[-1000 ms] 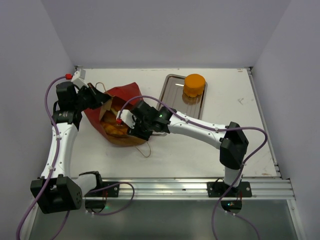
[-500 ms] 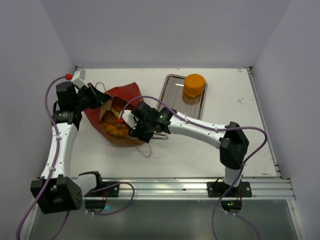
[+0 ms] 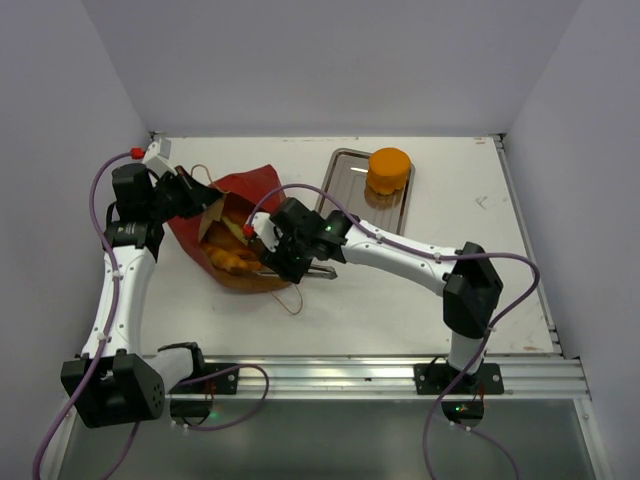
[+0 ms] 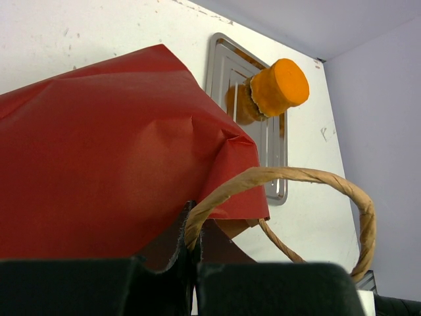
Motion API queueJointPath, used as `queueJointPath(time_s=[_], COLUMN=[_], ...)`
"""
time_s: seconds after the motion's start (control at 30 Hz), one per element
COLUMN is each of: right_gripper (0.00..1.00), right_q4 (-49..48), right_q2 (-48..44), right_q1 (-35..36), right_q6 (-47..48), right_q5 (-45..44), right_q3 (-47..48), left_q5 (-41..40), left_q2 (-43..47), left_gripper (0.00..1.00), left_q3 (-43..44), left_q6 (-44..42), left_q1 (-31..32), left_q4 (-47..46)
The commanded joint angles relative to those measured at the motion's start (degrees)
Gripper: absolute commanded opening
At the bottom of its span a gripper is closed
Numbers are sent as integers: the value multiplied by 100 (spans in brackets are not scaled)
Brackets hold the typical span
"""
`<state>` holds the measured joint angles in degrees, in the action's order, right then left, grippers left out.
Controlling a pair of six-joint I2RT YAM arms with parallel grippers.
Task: Take the fake bread out of the paper bag
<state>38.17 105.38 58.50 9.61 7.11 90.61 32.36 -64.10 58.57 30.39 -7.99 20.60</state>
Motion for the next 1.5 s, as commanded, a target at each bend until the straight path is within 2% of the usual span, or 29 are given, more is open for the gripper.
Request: queueJointPath(time_s=[0.0,0.13,0.33,0.47,0.97,1.47], right_gripper=[47,40,9,0,0,0], right_q4=[-161,-152,-117,-100,-100,313], right_q2=[-238,-124,-228,-456,-1415,-2460], right_q1=[-67,-76,-260,-584,-1104,-1455], right_q6=[-222,-266,-223,-187,173,823], right_q5=[290,422,563,800,1705,1978], right_q3=[-8,53,97,80,-271,-931], left_q5=[174,165,157,139,-36,-283], left_q2=[125,143,143,143,108,81], left_gripper=[0,0,0,0,0,0], left_q3=[-38,-38,-47,-47,102,225], left_q6=[55,55,55,46,81,274], left_q1=[-27,-36,-36,-27,-27,-36], left_q4=[-100,-100,-109,-109,-39,-82])
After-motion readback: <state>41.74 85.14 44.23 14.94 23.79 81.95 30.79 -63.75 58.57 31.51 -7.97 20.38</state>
